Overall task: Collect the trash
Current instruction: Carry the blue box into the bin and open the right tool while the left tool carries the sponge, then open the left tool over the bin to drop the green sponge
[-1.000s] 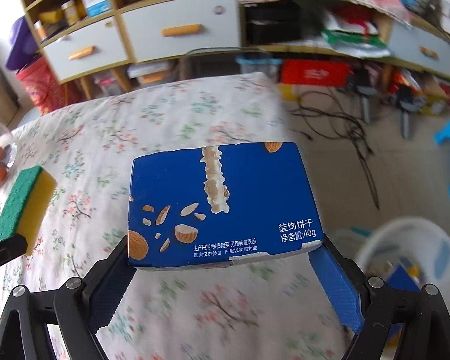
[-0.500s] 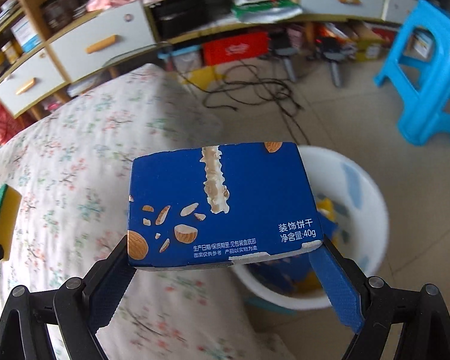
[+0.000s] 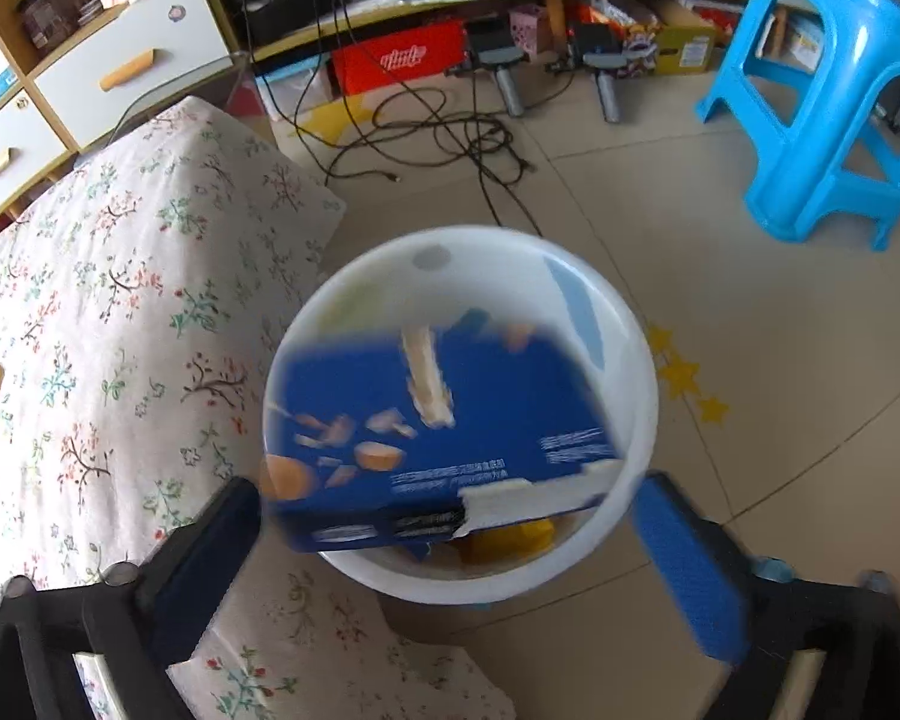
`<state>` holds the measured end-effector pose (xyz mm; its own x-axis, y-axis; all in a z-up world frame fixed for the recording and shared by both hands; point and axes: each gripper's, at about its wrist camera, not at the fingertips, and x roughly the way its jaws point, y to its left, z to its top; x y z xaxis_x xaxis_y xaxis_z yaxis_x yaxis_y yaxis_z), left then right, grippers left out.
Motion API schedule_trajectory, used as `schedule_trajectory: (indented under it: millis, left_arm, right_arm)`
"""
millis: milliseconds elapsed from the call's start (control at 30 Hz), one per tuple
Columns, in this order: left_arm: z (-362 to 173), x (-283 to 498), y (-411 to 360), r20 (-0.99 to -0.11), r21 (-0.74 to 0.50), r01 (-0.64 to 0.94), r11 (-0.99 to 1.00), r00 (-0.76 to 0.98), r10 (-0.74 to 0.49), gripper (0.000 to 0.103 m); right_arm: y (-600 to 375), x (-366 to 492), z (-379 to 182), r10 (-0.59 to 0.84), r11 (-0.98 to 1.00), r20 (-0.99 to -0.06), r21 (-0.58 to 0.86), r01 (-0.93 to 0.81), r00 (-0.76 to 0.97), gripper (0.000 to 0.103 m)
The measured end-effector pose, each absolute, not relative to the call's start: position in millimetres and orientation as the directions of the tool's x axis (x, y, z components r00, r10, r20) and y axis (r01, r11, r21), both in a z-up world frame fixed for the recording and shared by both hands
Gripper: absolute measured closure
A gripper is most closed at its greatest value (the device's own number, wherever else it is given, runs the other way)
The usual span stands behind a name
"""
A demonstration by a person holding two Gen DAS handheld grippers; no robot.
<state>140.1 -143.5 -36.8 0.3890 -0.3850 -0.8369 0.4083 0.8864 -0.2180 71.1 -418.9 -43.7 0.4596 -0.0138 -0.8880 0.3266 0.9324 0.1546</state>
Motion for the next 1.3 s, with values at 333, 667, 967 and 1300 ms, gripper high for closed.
schedule_trajectory:
  millis: [333, 667, 967, 1300]
  left_arm:
    - [-46.8, 143.4, -224.9, -0.848, -0.187, 0.522, 0.832, 0.342, -0.405, 0.045]
    - [-62.6, 140.8, -299.4, -0.847, -0.179, 0.626, 0.759, 0.294, -0.442, 0.045]
    - [-62.2, 138.8, -326.4, -0.83, -0.13, 0.646, 0.752, 0.345, -0.439, 0.014]
    - [-57.9, 130.3, -291.9, -0.851, -0.071, 0.589, 0.805, 0.385, -0.357, 0.009]
  right_arm:
    - [-460.3, 48.9, -43.2, 0.005, 0.887, -0.891, 0.214, 0.41, 0.454, 0.0]
    - [-488.6, 20.5, -46.2, -0.014, 0.87, -0.901, 0.203, 0.449, 0.434, 0.0]
    - [-512.8, 1.4, -46.1, -0.028, 0.835, -0.895, 0.223, 0.504, 0.444, 0.0]
    - [-502.4, 3.8, -36.7, -0.024, 0.842, -0.883, 0.235, 0.486, 0.468, 0.0]
